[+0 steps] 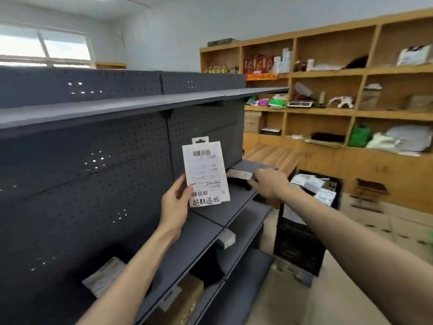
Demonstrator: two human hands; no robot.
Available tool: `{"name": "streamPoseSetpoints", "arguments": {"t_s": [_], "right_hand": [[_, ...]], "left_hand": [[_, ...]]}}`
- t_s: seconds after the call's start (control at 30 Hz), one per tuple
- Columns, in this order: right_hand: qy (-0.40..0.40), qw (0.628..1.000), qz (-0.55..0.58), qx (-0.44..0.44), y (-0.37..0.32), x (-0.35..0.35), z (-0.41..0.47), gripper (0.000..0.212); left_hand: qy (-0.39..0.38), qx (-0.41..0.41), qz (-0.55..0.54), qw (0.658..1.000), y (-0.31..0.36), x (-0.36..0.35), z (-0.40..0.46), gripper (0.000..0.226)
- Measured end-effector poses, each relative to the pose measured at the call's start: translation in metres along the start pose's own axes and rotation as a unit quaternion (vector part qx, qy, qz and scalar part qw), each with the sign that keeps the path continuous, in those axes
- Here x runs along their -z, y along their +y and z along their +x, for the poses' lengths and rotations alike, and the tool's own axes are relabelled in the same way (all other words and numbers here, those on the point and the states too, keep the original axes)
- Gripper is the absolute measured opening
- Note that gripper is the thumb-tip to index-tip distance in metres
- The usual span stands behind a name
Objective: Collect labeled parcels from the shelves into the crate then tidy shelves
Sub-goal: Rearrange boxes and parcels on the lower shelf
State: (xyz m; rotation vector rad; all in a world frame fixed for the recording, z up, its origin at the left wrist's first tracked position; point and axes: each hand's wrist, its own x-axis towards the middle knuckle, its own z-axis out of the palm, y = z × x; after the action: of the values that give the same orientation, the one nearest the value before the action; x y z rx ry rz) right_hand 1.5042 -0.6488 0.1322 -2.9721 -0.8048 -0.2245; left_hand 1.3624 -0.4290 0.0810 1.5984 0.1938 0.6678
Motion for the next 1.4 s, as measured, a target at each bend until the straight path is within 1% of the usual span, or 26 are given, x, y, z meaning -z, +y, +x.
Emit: {"name": "streamPoseSetpoints", "arguments": {"t_s": [0.1,0.23,0.33,0.43,0.57,0.7,0.9,1.03,1.17,1.4], "right_hand": [[0.007,0.997,-0.021,-0.08,0.051,0.008,-0.023,0.036],[0.014,0.987,-0.034,-0.158,0.113,0.019,-0.048,0.041],[0.018,0.979,-0.037,-0.201,0.156,0.021,-0.055,0.038],[0.028,0.971,-0.047,-0.231,0.192,0.018,-0.053,0.041],[0.04,0.966,-0.038,-0.252,0.237,0.015,-0.031,0.038],[0.055,0.967,-0.041,-0.244,0.279,0.01,0.004,0.042],[0.061,0.965,-0.068,-0.245,0.328,-0.004,0.054,0.046],[0.049,0.964,-0.072,-0.25,0.355,-0.018,0.082,0.044],[0.038,0.962,-0.074,-0.259,0.383,-0.031,0.118,0.042],[0.03,0.957,-0.061,-0.281,0.42,-0.043,0.186,0.034]], "left_hand": [[-0.068,-0.004,-0.015,0.998,-0.002,-0.053,0.011,0.041],[-0.137,-0.01,-0.033,0.99,-0.003,-0.12,0.021,0.046],[-0.18,-0.01,-0.041,0.983,-0.002,-0.166,0.026,0.049],[-0.207,-0.017,-0.049,0.977,-0.005,-0.205,0.038,0.05],[-0.231,-0.004,-0.055,0.971,-0.011,-0.248,0.067,0.052],[-0.229,-0.039,-0.052,0.971,-0.006,-0.283,0.106,0.047],[-0.228,-0.049,-0.047,0.971,-0.024,-0.343,0.162,0.047],[-0.246,-0.028,-0.041,0.968,-0.045,-0.374,0.188,0.05],[-0.26,-0.029,-0.038,0.964,-0.063,-0.402,0.224,0.049],[-0.283,0.002,-0.09,0.955,-0.097,-0.454,0.299,0.049]]}}
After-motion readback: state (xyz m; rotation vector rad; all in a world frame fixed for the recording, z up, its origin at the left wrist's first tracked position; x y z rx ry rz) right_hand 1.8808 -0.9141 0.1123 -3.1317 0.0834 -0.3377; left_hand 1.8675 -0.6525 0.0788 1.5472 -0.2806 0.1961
